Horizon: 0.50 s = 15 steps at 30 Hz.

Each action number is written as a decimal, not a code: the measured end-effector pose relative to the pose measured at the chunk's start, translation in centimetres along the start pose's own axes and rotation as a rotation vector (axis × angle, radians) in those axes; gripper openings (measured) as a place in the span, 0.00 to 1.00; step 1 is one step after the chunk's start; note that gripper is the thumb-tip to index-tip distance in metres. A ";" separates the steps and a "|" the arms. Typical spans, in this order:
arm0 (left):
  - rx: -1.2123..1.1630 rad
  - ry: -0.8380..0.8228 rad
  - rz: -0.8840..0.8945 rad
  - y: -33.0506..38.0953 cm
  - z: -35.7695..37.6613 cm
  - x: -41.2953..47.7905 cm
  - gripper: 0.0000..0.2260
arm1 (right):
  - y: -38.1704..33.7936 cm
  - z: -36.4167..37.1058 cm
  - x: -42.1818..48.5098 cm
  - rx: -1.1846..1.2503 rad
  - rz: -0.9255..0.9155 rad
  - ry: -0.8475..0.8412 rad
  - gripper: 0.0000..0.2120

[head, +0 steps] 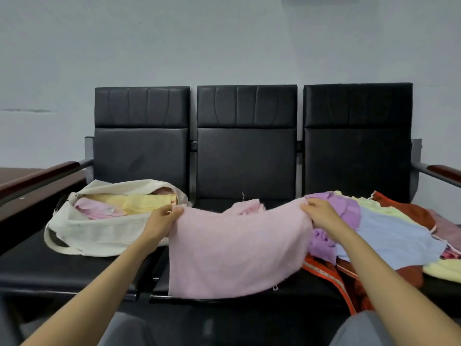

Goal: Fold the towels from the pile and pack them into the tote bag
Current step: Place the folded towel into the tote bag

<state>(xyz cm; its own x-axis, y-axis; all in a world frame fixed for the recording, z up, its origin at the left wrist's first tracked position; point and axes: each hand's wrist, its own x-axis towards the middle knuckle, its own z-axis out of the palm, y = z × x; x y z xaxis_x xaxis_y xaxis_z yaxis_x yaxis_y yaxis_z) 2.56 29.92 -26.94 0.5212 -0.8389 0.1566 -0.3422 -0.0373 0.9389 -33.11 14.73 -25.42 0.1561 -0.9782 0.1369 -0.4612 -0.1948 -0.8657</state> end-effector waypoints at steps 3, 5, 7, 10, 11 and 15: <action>0.133 -0.084 -0.162 -4.3 2.3 0.0 0.09 | 4.1 2.7 0.0 -0.254 0.086 -0.102 0.08; 0.155 -0.096 -0.227 -6.7 3.6 0.6 0.10 | 6.2 4.1 0.3 -0.358 0.120 -0.132 0.11; 0.206 -0.082 -0.243 -8.1 4.5 1.4 0.12 | 7.0 4.9 0.5 -0.429 0.132 -0.171 0.13; 0.274 -0.116 -0.200 -8.3 5.3 2.2 0.08 | 7.2 5.6 1.4 -0.452 0.126 -0.198 0.14; 0.283 -0.163 -0.177 -8.3 5.4 2.5 0.08 | 7.3 5.7 1.8 -0.444 0.119 -0.192 0.13; 0.267 -0.375 -0.075 -8.4 6.1 3.1 0.11 | 7.8 6.4 3.0 -0.347 0.109 -0.212 0.06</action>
<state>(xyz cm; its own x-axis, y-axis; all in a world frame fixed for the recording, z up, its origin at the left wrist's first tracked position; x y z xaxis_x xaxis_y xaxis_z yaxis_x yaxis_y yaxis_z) 2.27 24.26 -36.18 0.2504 -0.9651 -0.0765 -0.5296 -0.2027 0.8237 -30.60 10.72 -34.82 0.2491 -0.9652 -0.0801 -0.7461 -0.1385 -0.6513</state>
